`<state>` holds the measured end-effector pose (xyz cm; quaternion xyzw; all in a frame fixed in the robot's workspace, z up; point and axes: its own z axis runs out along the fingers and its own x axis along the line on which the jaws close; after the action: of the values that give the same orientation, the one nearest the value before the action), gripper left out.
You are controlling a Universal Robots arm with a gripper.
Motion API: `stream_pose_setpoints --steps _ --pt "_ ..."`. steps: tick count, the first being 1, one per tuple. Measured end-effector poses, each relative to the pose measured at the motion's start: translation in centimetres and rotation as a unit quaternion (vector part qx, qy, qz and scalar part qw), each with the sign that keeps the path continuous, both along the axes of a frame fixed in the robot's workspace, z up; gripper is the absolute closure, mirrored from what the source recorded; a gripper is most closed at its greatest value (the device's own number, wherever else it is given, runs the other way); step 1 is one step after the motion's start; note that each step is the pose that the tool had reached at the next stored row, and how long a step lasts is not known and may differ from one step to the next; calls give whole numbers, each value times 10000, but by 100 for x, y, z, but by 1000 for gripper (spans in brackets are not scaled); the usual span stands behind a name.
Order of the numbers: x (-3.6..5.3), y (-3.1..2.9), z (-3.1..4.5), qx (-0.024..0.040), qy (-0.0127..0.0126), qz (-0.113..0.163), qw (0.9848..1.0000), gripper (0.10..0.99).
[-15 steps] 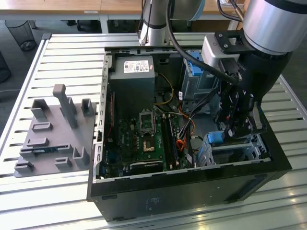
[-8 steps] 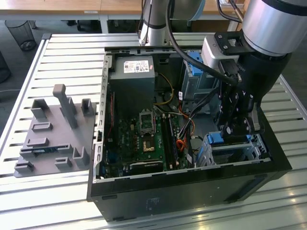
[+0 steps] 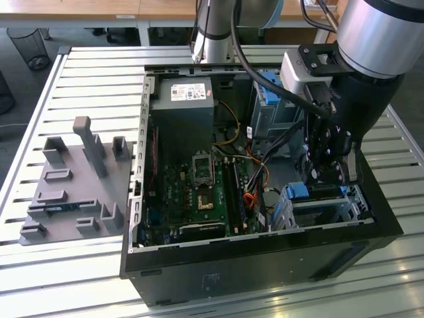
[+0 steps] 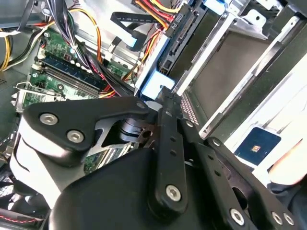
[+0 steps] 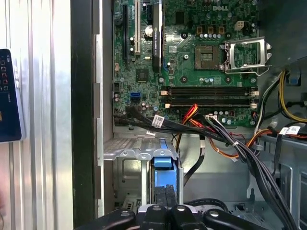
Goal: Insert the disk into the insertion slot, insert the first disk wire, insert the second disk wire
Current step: 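Insert the disk into the insertion slot, then insert the first disk wire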
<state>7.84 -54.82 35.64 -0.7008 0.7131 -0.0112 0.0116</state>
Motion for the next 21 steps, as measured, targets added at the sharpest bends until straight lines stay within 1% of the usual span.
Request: stream_pose_setpoints --steps 3,10,16,21 --pt "10 0 -3 0 35 0 10000 980" --pt "31 0 -12 0 72 0 10000 980" --pt "57 0 -13 1 93 0 10000 980" --pt "92 0 -13 0 95 0 10000 980"
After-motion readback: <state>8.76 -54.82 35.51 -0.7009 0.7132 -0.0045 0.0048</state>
